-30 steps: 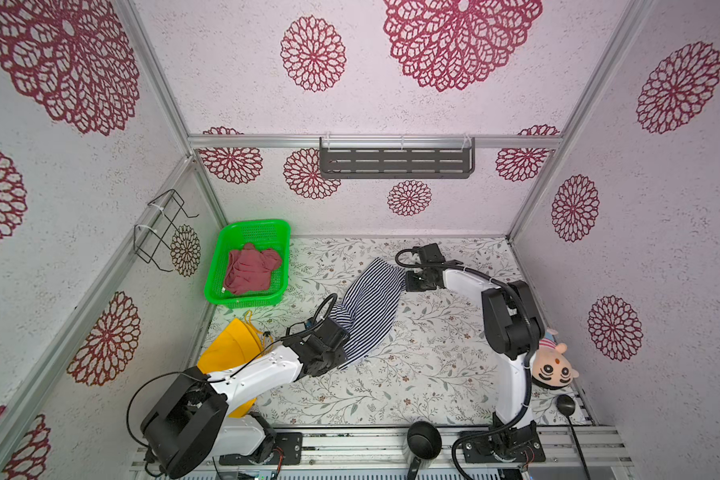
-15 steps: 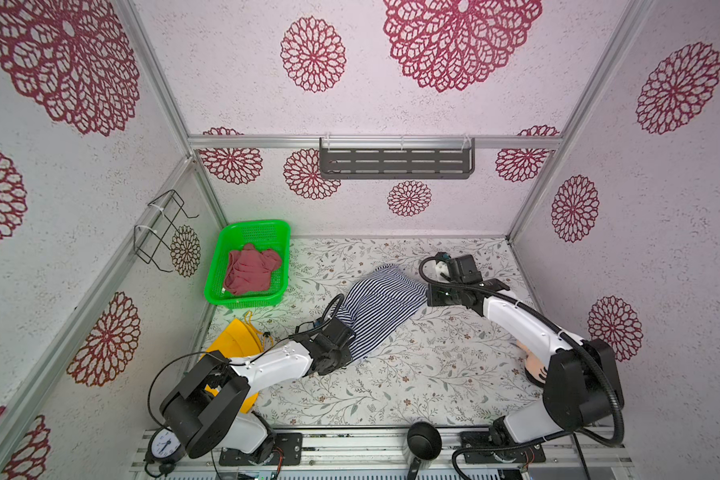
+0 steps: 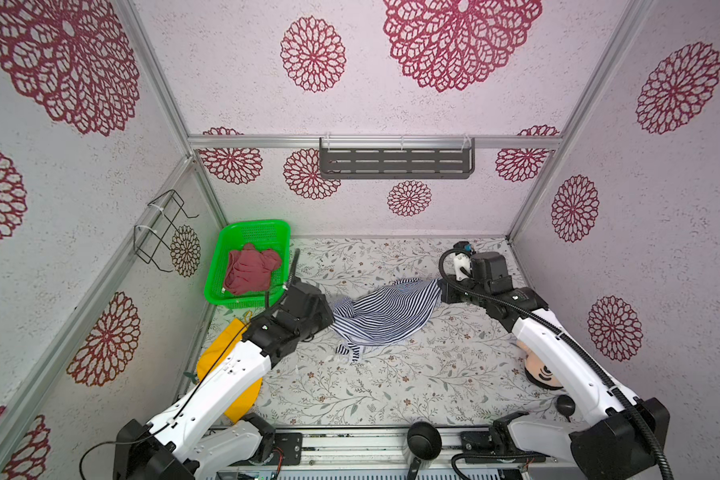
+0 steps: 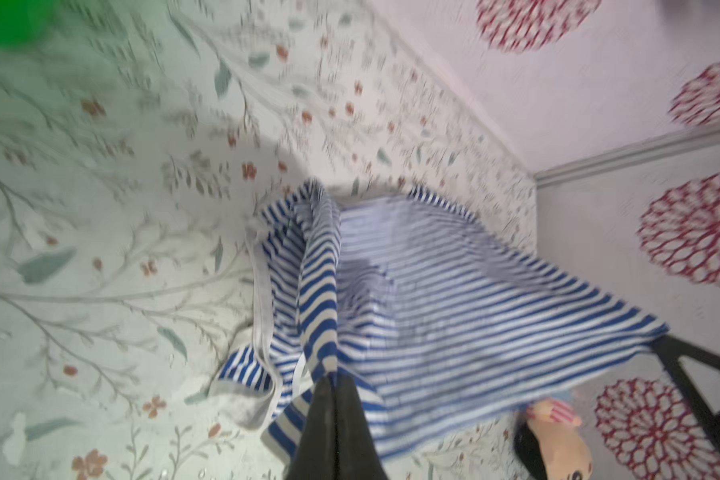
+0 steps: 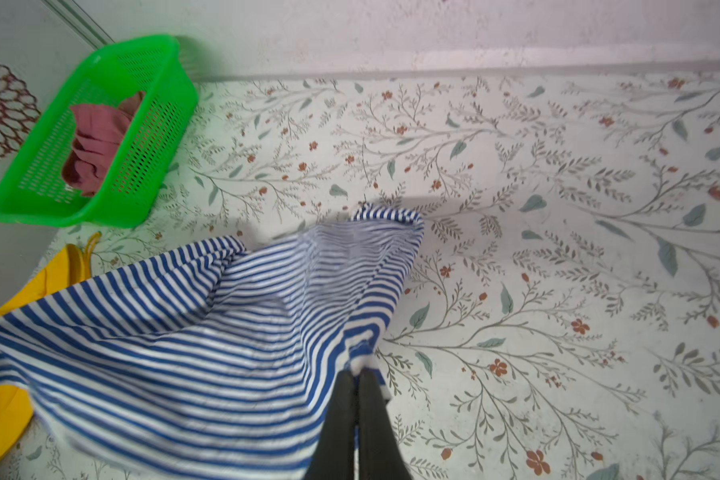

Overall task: Fold and stack the tank tops
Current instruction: 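Lift the tank top high with both grippers and shake it out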

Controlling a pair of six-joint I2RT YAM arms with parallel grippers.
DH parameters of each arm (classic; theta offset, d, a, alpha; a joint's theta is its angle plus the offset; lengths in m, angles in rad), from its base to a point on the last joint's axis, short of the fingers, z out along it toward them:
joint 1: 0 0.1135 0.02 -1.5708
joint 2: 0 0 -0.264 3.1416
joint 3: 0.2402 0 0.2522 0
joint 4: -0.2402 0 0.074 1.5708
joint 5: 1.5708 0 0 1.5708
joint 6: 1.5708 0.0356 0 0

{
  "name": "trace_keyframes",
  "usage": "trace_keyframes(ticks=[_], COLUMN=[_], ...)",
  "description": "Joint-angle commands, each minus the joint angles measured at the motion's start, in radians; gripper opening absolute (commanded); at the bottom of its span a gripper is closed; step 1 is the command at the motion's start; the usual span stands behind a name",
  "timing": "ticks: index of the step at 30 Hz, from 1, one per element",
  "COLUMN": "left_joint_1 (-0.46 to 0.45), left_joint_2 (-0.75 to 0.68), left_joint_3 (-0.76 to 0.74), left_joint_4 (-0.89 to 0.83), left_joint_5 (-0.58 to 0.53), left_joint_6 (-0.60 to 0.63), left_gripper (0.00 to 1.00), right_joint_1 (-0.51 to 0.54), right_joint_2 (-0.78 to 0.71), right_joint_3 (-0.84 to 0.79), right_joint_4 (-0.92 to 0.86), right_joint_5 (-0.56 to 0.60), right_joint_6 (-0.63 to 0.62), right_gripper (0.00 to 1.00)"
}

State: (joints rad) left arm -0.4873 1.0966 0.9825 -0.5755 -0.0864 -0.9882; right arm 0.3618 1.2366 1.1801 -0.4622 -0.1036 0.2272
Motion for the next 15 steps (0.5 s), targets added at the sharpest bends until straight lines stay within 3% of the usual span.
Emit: trace_keyframes(ticks=[1, 7, 15], left_joint_1=[0.113, 0.209, 0.225], left_joint_2=[0.017, 0.148, 0.216], left_joint_3=[0.146, 0.540, 0.947], left_joint_4=[-0.072, -0.218, -0.340], left_joint_5=[0.070, 0.062, 0.047], left_joint_6=[0.170, 0.401, 0.541], left_gripper=[0.00, 0.00, 0.00], right_joint_1=[-0.004, -0.005, -0.005], right_joint_2=[0.020, 0.058, -0.055], right_joint_3=[0.125, 0.312, 0.382], right_joint_4=[0.017, 0.014, 0.062], right_joint_5=[0.055, 0.060, -0.013], right_joint_6=[-0.058, -0.127, -0.144], right_gripper=[0.00, 0.00, 0.00])
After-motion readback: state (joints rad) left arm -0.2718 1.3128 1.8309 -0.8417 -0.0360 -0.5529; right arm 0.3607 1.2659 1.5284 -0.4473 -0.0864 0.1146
